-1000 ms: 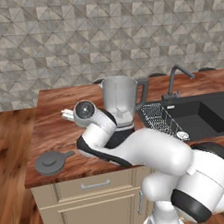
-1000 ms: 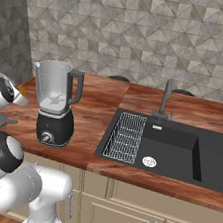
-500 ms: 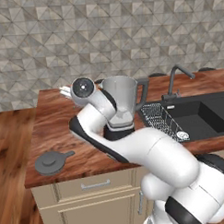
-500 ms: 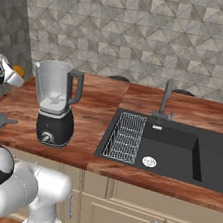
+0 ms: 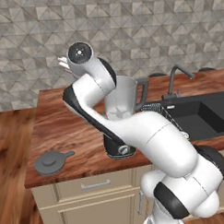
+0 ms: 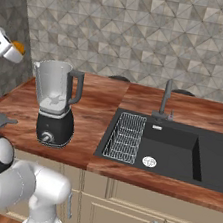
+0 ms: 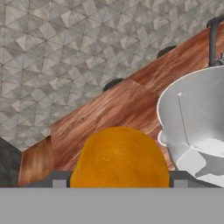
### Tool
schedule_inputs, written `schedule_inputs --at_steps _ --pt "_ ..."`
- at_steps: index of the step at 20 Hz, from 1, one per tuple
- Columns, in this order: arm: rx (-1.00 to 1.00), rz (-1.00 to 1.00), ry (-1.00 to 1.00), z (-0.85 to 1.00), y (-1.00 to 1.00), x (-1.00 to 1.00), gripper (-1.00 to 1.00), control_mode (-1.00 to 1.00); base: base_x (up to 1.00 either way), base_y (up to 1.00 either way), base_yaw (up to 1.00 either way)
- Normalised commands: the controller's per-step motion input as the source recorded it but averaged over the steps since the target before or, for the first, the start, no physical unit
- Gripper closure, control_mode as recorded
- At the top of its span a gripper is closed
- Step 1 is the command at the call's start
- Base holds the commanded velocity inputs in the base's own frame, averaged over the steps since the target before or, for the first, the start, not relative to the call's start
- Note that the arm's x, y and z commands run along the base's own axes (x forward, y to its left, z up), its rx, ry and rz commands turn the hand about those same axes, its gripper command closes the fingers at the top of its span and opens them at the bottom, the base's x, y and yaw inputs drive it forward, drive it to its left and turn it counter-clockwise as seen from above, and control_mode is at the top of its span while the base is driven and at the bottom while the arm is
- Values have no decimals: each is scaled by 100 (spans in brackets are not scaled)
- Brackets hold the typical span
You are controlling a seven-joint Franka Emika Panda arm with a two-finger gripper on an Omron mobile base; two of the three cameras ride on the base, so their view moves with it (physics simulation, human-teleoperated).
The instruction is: Open the blender lid, put the orange in the blender, close the lid, and start the blender.
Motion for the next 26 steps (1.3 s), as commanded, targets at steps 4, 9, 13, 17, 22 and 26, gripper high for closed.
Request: schedule_inputs --at_steps 4,9,13,17,22,26 --pt "6 0 -1 38 -59 7 100 -100 0 0 0" --pt "11 6 0 3 -69 26 100 -100 0 0 0" --pt "9 13 3 -8 -62 34 100 -100 0 0 0" --pt "4 17 14 -34 -41 42 100 -100 0 0 0" --pt "0 17 26 -58 -13 49 100 -100 0 0 0" --pt "0 14 25 -51 -5 43 100 -100 0 0 0"
